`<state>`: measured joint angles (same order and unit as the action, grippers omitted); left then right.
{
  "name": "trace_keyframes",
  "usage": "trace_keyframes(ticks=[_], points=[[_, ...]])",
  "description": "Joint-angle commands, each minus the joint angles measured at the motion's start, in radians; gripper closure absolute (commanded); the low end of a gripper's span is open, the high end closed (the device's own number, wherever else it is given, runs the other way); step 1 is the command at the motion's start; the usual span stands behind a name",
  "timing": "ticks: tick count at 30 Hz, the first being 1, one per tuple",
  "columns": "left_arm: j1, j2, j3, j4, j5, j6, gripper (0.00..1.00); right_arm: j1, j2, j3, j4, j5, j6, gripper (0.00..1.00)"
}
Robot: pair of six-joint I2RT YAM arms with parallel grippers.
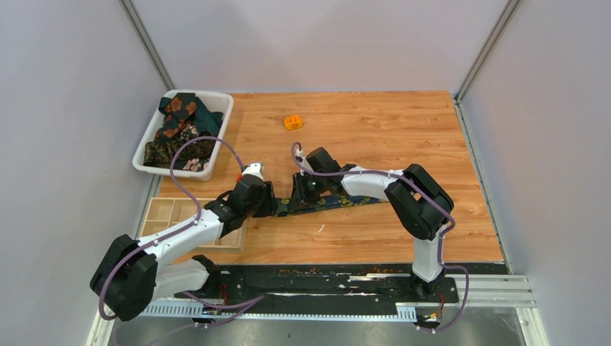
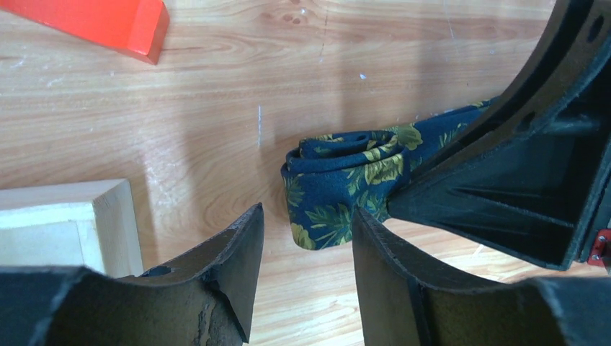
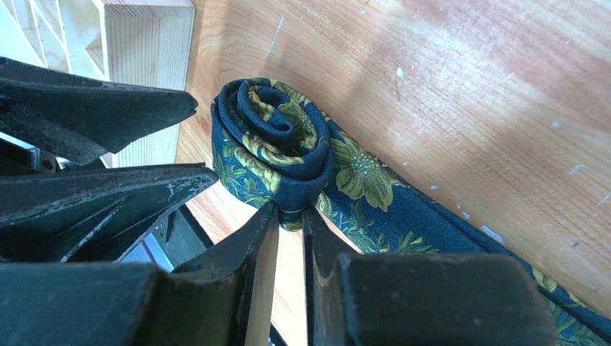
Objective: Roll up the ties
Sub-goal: Roll the tie at the center of the board.
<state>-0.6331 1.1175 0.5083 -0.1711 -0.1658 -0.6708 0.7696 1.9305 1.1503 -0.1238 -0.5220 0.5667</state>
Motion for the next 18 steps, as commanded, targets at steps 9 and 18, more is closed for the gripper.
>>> trace_keyframes(ticks=[9, 18], points=[[0.077, 0.128, -0.028, 0.166, 0.106, 0.062, 0.52, -0.002, 0.028, 0.045, -0.015, 0.008, -0.007, 0.82], [0.085, 0.235, -0.034, 0.262, 0.152, 0.064, 0.49, -0.004, 0.039, 0.066, -0.044, 0.009, -0.023, 0.82]])
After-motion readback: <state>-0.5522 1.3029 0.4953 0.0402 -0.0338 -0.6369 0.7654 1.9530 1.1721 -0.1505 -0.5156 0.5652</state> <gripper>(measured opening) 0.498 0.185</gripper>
